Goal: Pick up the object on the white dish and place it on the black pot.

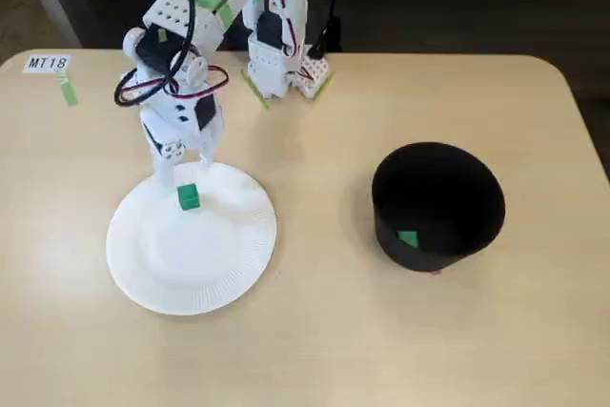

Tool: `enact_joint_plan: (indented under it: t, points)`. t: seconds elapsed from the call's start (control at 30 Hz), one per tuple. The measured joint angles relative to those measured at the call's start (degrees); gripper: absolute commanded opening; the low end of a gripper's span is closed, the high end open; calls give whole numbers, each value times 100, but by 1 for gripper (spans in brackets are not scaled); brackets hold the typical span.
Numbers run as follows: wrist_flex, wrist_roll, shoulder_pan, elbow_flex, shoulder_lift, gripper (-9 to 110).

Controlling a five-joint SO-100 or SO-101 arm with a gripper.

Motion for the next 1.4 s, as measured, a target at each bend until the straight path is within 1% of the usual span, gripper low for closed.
enact_joint_plan:
  t: [0.33, 0.57, 0.63, 0.7, 0.77, 0.8, 1.1, 1.23, 1.33, 1.4]
  points:
    - [-141, 62, -79, -510, -650, 19]
    - [-141, 123, 44, -545, -888, 16]
    - [-149, 141, 88, -545, -993, 14]
    - [-237, 237, 123, -545, -1072, 9]
    - [-334, 325, 132, -545, -1178, 1]
    - [-378, 343, 123, -571, -1239, 0]
    - [-422, 193, 35, -826, -1345, 0]
    - [-299, -149, -149, -1028, -791, 0]
    - [-272, -756, -475, -1503, -211, 0]
    - [-457, -1301, -817, -1758, 193, 0]
